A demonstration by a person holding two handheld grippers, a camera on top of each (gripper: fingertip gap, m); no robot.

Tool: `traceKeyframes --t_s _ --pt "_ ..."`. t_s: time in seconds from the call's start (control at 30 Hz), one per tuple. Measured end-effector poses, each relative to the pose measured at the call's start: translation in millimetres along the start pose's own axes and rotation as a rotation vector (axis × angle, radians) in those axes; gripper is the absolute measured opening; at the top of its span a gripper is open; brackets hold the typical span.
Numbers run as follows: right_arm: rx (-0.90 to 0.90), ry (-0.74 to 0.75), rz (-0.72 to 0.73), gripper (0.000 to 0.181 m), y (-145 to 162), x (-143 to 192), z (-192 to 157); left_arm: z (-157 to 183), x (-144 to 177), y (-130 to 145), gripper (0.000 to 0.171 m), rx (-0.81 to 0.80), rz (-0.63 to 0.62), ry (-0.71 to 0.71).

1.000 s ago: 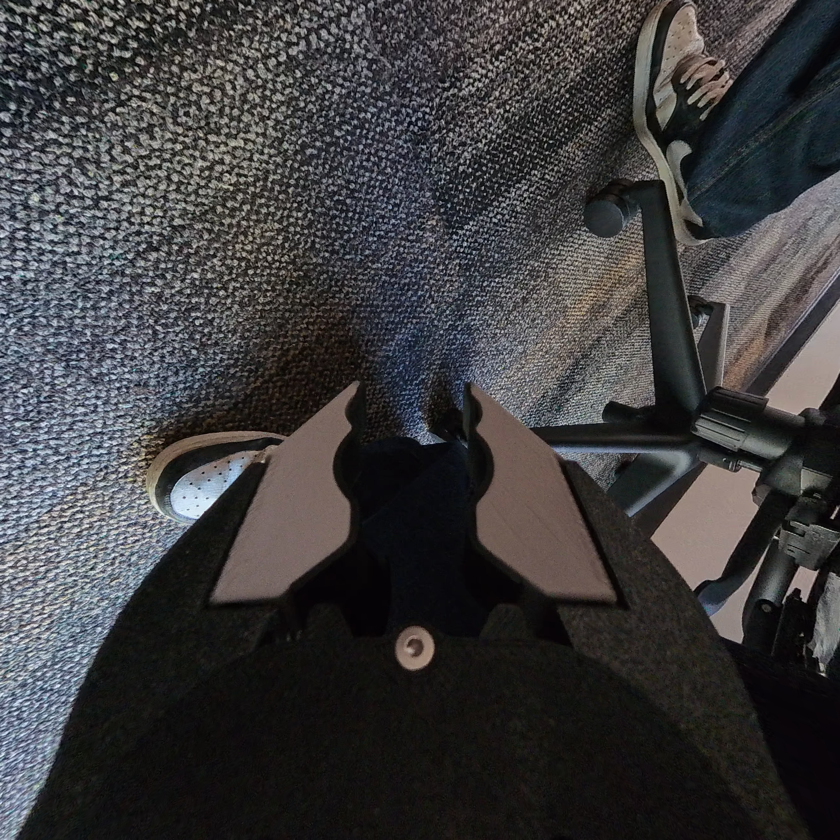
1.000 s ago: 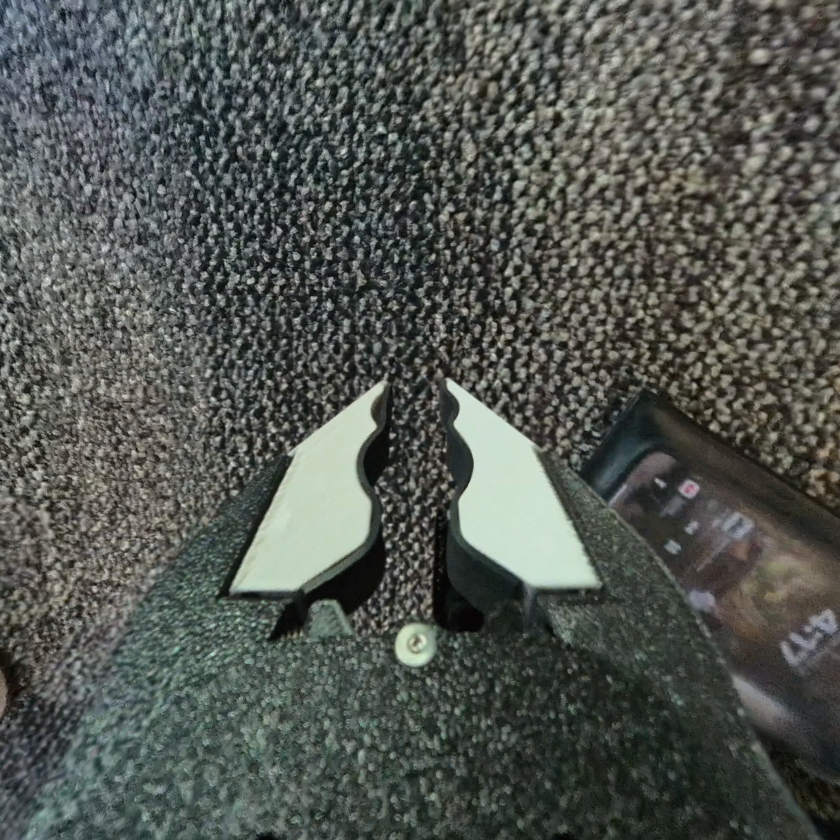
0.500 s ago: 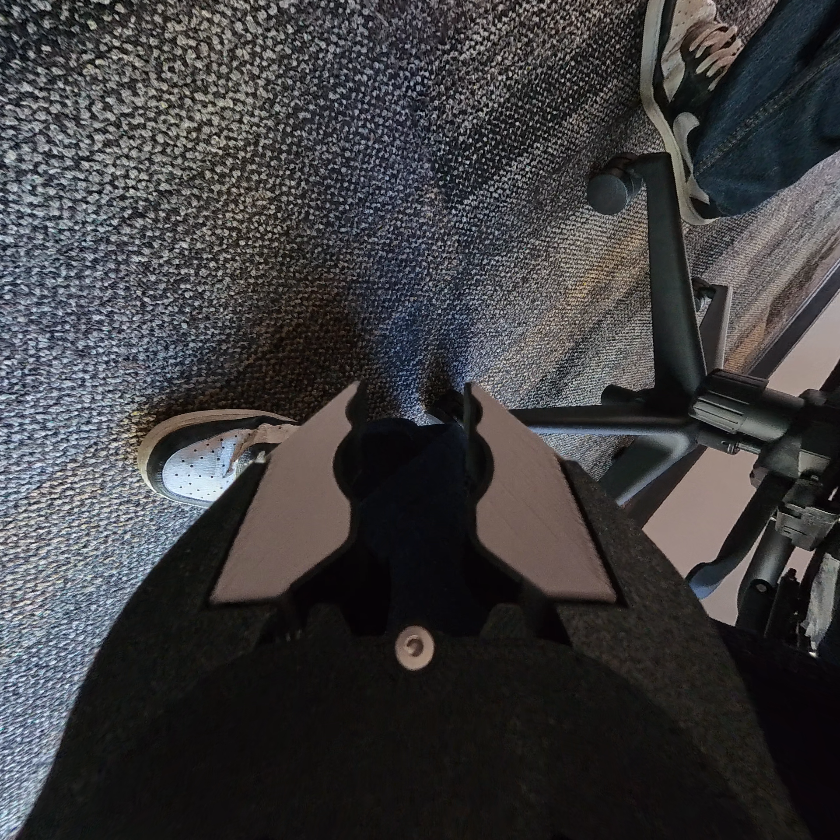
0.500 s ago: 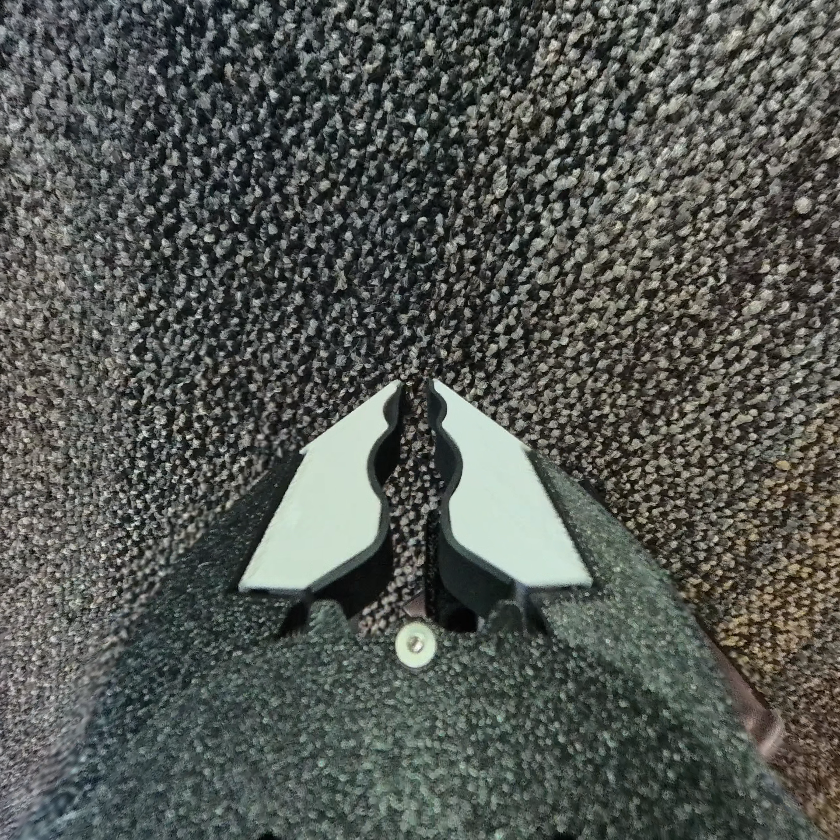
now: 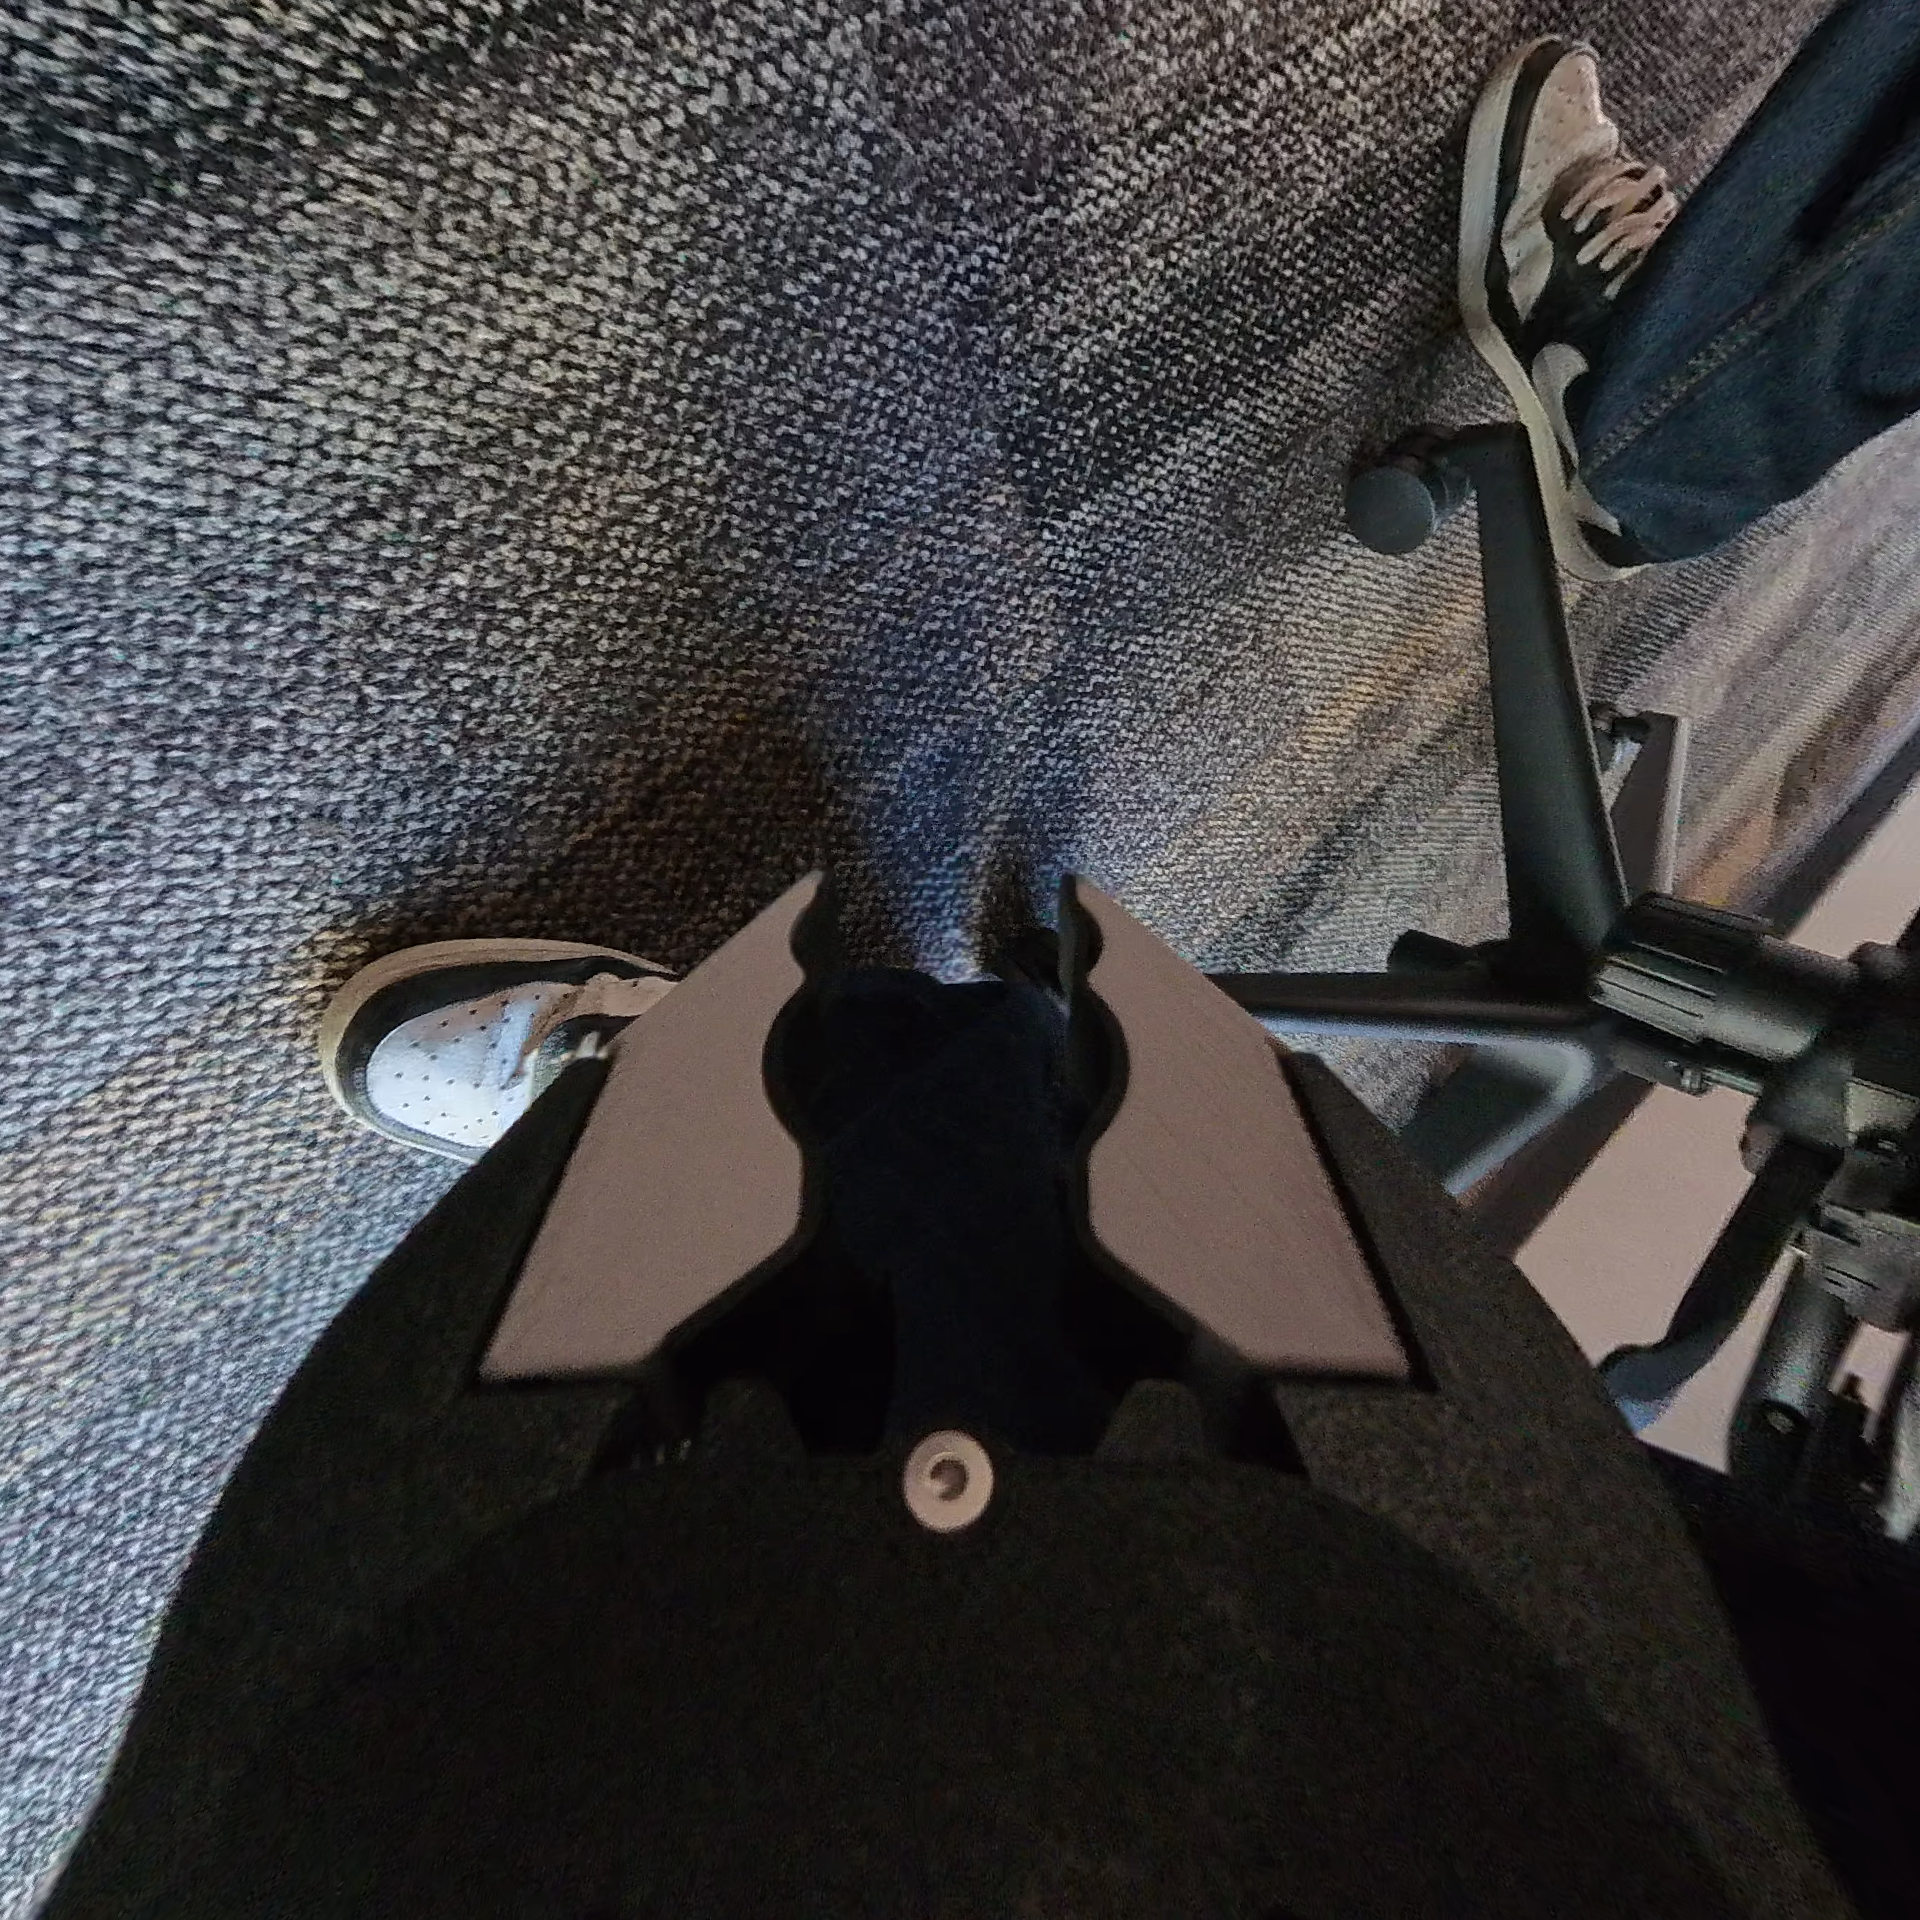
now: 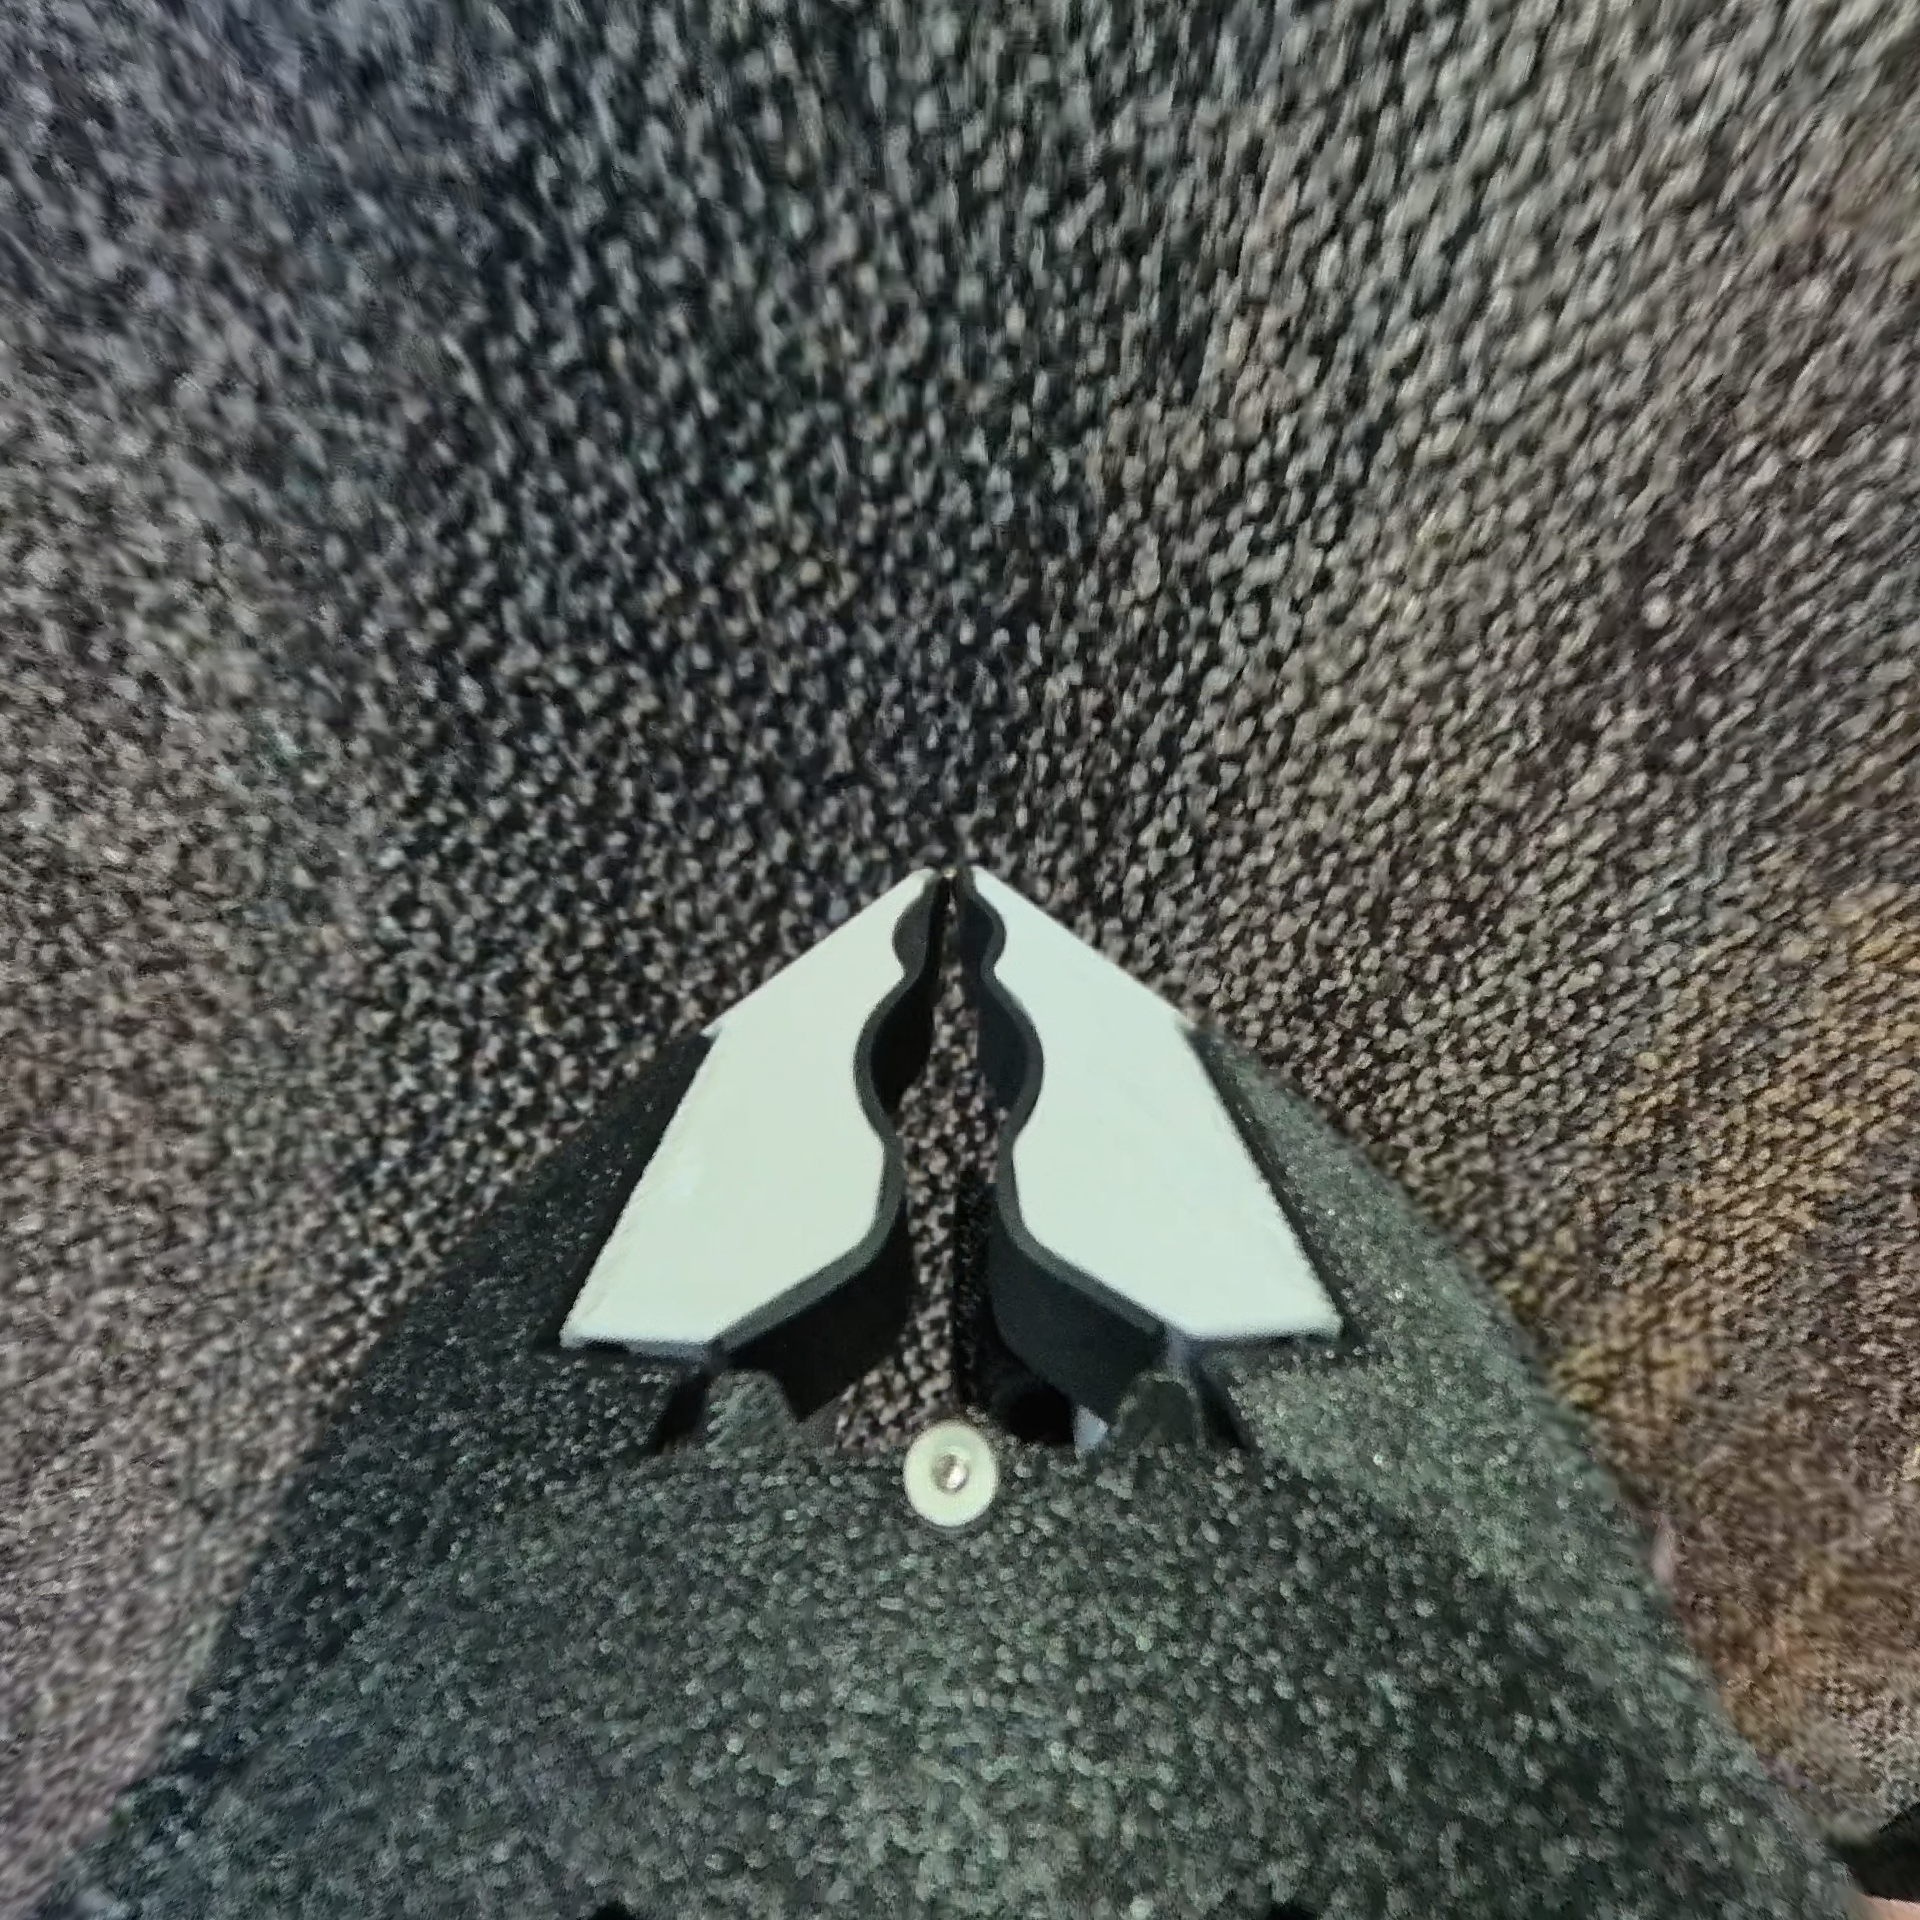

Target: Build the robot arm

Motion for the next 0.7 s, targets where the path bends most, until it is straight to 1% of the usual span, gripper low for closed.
traceKeyframes --t_s 0.03,0.1,0.2,0.33,0.43,0.47,0.5,0.57,0.63,0.7 --pt "0.013 0.004 0.021 0.000 -11 7 -1 0 2 4 0.040 0.007 0.016 -0.017" --pt "0.052 -0.008 0.077 0.000 -40 24 -6 1 6 10 0.039 0.035 0.063 -0.035" --pt "0.173 -0.022 0.190 0.000 -106 65 -18 9 8 13 0.038 0.092 0.183 -0.039" --pt "0.362 -0.015 0.386 0.000 -218 142 -43 28 17 9 0.038 0.136 0.400 -0.065" --pt "0.523 0.014 0.515 0.001 -299 209 -68 49 32 16 0.038 0.122 0.498 -0.108" --pt "0.582 0.042 0.560 0.001 -323 233 -77 59 40 19 0.038 0.132 0.522 -0.091" --pt "0.636 0.069 0.602 0.001 -346 258 -85 71 51 21 0.039 0.146 0.556 -0.060" --pt "0.700 0.110 0.691 0.001 -385 308 -98 95 84 24 0.038 0.155 0.652 -0.007" --pt "0.716 0.126 0.781 0.001 -417 359 -109 117 123 26 0.035 0.145 0.710 0.034" --pt "0.710 0.139 0.861 0.001 -444 410 -118 141 171 25 0.035 0.131 0.766 0.090"
Point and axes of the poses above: each gripper's, where its closed fingertips meet, x back along the fingers, y out of its underside, z = x × y across the jaws, the point moved 4 cm from there along x, back along the fingers, and after that the axes turned 6 degrees about -z, right-handed, at the moved point
